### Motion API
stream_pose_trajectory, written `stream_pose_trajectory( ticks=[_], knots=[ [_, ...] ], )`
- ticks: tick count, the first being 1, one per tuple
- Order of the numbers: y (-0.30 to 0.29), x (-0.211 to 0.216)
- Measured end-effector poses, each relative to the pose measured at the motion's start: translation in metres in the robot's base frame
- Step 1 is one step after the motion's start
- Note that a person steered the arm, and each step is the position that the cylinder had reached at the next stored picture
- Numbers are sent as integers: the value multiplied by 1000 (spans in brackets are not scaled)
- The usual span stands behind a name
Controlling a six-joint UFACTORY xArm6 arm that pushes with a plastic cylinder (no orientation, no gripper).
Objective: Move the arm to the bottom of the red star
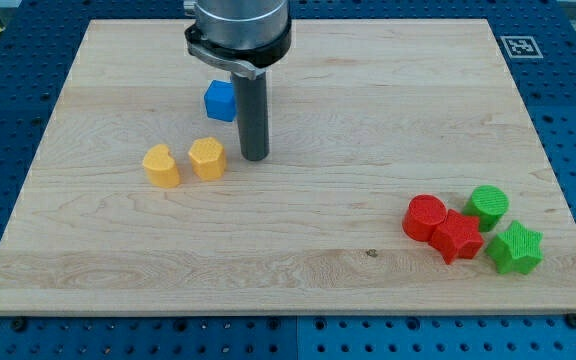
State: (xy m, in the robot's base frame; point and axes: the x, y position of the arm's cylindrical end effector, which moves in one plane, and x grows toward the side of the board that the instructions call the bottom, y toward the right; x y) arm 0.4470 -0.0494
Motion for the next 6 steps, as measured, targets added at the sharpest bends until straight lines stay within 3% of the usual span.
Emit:
stream_pose_trajectory(
  ticks=[1, 3, 5, 6],
  knots=[
    [-25, 15],
    [-18, 30],
    [46, 119],
    [106, 150]
  ],
)
